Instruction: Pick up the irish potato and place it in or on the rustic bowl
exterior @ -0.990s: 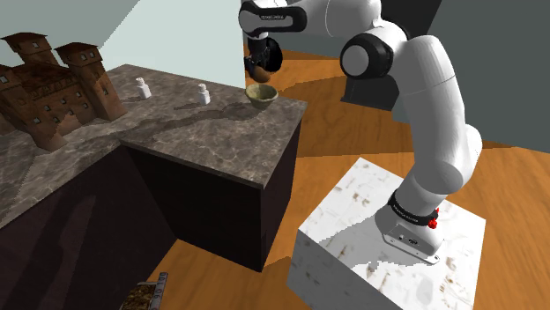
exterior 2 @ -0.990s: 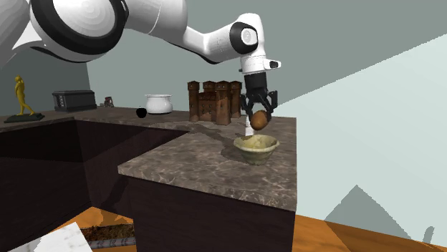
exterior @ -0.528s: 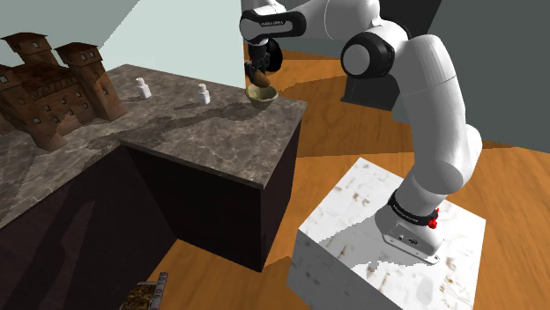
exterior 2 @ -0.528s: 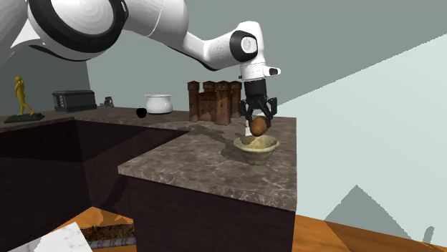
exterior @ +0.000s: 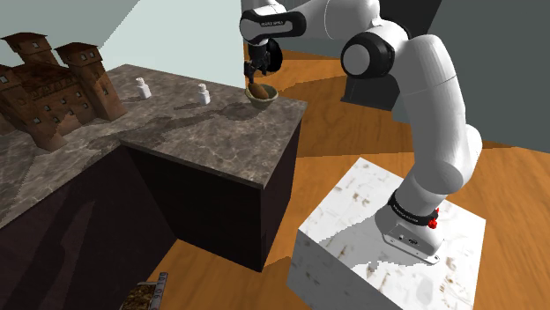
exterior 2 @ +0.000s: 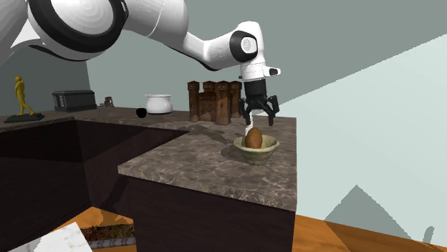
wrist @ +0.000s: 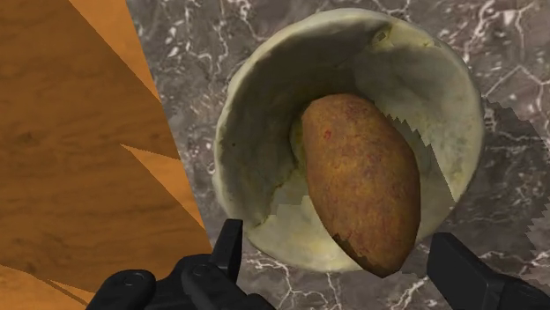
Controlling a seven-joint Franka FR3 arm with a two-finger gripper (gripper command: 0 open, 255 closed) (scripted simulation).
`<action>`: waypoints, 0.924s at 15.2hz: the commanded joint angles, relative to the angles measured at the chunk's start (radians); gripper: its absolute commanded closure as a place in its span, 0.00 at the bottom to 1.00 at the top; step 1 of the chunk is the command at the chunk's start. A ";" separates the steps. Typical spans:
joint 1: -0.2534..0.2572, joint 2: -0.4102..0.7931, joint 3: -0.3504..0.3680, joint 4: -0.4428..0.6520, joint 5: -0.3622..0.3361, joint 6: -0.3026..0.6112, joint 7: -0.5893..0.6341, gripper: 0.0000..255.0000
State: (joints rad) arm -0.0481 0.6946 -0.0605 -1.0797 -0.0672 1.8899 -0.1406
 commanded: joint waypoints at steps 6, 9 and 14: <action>0.006 -0.014 0.000 0.103 0.000 -0.117 -0.002 0.00; 0.006 -0.014 0.000 0.102 0.000 -0.117 -0.002 0.00; 0.006 -0.014 0.000 0.103 0.000 -0.117 -0.002 0.00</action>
